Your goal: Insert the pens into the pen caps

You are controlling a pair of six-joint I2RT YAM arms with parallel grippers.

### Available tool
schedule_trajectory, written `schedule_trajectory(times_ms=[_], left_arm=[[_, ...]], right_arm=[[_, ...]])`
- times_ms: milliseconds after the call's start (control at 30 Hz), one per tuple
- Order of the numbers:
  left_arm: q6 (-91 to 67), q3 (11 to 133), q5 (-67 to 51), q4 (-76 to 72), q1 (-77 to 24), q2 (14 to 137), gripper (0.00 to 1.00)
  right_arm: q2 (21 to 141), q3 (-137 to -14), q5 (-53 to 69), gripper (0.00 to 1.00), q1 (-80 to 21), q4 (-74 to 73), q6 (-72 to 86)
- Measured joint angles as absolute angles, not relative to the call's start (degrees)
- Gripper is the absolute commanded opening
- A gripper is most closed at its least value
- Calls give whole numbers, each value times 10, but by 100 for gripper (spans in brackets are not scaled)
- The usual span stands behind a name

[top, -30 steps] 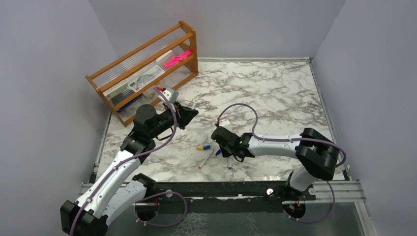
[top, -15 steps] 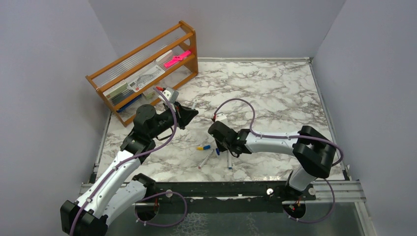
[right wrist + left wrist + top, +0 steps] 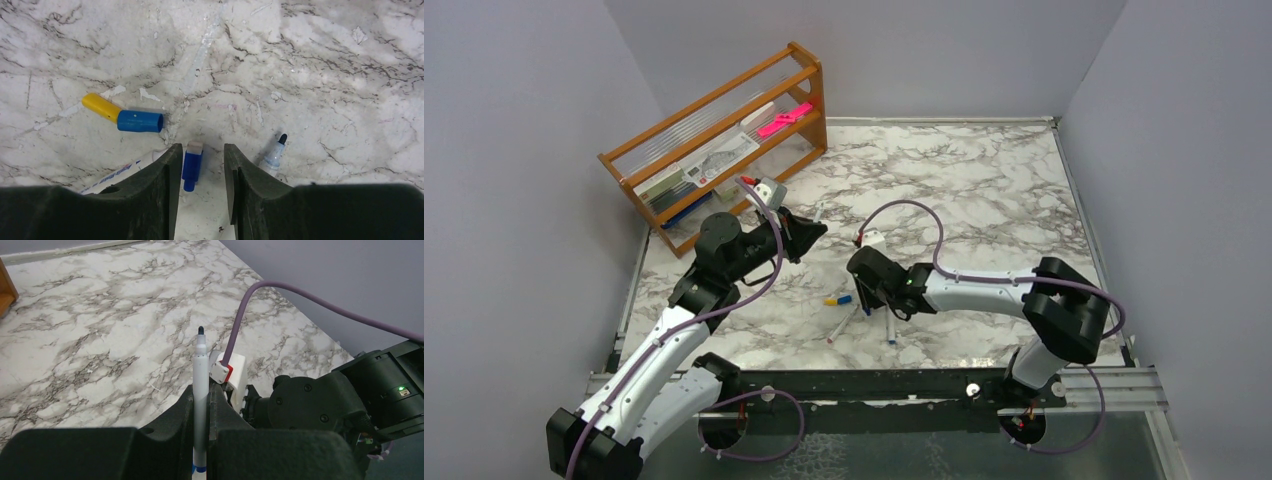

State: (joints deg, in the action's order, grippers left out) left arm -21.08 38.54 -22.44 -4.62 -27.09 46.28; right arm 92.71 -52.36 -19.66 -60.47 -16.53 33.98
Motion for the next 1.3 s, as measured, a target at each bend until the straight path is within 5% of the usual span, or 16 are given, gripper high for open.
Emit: schedule_trajectory(times_ms=[467, 767, 933, 1133, 1300], left_arm=[[-212, 385, -225, -46, -271, 462, 0], [-213, 385, -225, -46, -271, 462, 0], [-219, 383, -224, -50, -271, 462, 0], [-330, 299, -185, -135, -271, 437, 0], [-462, 206, -114, -192, -275, 378, 0]], right_arm=[[958, -524, -185, 32, -616, -170, 347], [964, -524, -186, 3, -618, -176, 357], [952, -518, -186, 2, -618, -170, 359], [803, -456, -203, 2, -618, -85, 359], [654, -378, -195, 2, -593, 133, 360]])
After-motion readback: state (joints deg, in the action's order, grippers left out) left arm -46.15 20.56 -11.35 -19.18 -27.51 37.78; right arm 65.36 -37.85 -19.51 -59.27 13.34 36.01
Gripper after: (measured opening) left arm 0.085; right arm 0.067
